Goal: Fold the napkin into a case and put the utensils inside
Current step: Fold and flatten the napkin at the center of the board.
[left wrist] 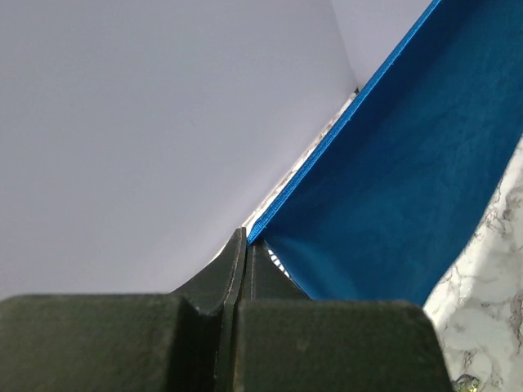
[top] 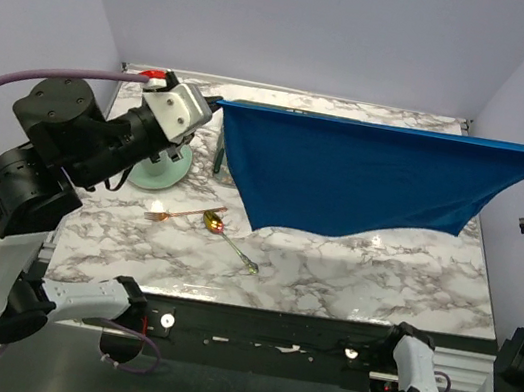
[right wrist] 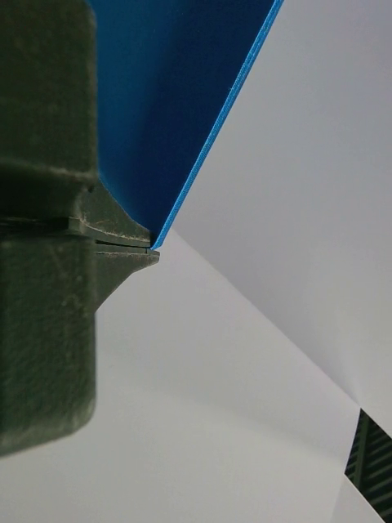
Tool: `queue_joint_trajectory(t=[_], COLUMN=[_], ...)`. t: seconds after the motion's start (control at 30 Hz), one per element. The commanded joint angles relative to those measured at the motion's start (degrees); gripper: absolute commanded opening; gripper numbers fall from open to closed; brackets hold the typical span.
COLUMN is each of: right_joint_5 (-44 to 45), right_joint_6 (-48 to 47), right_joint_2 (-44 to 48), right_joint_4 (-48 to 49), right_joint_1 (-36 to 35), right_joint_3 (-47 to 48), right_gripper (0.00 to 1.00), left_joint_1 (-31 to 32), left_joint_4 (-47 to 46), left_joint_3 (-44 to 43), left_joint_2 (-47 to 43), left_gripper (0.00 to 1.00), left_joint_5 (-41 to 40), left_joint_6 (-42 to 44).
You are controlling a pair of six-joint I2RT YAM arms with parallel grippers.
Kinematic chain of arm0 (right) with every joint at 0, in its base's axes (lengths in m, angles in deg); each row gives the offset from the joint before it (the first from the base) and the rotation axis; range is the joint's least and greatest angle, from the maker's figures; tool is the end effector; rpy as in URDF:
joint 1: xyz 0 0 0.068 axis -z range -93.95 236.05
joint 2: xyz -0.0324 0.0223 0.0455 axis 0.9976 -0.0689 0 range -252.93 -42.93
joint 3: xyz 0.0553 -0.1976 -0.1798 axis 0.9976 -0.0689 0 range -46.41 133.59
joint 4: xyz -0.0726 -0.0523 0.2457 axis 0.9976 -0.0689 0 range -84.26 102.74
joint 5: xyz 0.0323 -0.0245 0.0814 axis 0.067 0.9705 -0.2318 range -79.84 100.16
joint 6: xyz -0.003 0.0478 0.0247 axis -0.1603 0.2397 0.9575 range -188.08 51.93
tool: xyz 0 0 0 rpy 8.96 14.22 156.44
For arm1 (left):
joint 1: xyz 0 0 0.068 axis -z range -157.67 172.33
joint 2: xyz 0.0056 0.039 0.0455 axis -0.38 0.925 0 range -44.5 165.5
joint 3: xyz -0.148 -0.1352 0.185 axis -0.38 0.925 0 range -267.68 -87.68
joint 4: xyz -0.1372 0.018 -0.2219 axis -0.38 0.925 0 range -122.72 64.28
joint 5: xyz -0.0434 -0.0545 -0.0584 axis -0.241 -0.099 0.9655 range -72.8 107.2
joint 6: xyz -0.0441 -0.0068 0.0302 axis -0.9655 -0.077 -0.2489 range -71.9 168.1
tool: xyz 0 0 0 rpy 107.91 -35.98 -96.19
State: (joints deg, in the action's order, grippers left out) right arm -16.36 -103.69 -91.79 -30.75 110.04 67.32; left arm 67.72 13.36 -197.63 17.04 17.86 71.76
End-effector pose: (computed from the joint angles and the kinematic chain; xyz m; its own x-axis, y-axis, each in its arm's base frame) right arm 0.0016 0.0167 0.5983 0.2803 -0.6950 -0.6622 0.1810 0.7157 -0.6746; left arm 0.0849 -0.0868 0.5732 0.3151 0.2521 -0.9150 0.6479 0.6473 0.4015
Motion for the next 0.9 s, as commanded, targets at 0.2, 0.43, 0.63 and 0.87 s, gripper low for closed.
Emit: queue_joint_trajectory(t=[0.2,0.43,0.63,0.87], right_joint_5=[-0.45,-1.87,0.33,2.70], right_joint_6=[-1.12,-4.37,-4.82,-2.35], right_joint_2=[-2.90,-8.08,-15.99,-31.27], right_joint_4=[-1.87,-1.35,5.14,10.44], right_joint_1=[0.45,0.36,-0.70,-3.59], right_joint_3=[-5.97,-22.13,-33.12,-31.04], right_gripper=[0.01,0.01,0.01,0.01], left_joint_1=[-1.53,-4.59,-12.51,-14.45], left_joint_4=[2.07,-3.72,-10.83,-16.99], left_joint_3=[1.14,11.60,14.68,10.82], left_joint_2=[2.44,8.59,19.84,36.34], left_gripper=[0.00,0.00,0.00,0.00], left_joint_5=[-11.47,-14.21,-7.97,-3.57], left_joint_6=[1.03,2.53,3.15,3.32])
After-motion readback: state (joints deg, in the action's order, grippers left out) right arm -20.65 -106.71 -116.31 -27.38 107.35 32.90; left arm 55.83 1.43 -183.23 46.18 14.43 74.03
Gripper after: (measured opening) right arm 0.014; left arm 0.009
